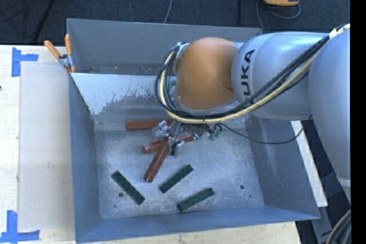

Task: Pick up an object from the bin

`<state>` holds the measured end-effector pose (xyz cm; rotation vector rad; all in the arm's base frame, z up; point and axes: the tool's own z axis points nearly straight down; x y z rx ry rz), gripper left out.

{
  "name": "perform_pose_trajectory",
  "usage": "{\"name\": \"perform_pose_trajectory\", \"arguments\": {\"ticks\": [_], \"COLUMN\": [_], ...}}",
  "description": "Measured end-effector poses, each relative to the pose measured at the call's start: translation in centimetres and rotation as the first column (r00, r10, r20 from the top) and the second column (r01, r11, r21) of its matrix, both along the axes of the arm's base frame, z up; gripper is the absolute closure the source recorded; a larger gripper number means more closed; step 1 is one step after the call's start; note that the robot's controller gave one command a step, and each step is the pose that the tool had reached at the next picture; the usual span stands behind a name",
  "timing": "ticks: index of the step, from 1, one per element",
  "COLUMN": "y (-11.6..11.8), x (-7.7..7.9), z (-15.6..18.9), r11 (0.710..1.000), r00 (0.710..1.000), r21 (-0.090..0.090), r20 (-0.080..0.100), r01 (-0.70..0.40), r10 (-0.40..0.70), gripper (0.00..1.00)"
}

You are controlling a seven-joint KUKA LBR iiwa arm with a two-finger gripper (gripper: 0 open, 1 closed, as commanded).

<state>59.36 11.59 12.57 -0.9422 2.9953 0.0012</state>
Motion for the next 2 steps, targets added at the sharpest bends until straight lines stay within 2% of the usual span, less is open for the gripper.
{"name": "perform_pose_trajectory", "arguments": {"ticks": [1, 2], "y": [0.0, 0.2], "x": [0.1, 0.2], "z": [1.5, 7.1], "r11": [1.0, 1.0], "r00": [1.0, 1.0], "r21": [0.0, 0.001], "r20": [0.001, 0.005], "r01": [0.003, 0.005], "r10": [-0.003, -0.005], "gripper": [1.0, 1.0]}}
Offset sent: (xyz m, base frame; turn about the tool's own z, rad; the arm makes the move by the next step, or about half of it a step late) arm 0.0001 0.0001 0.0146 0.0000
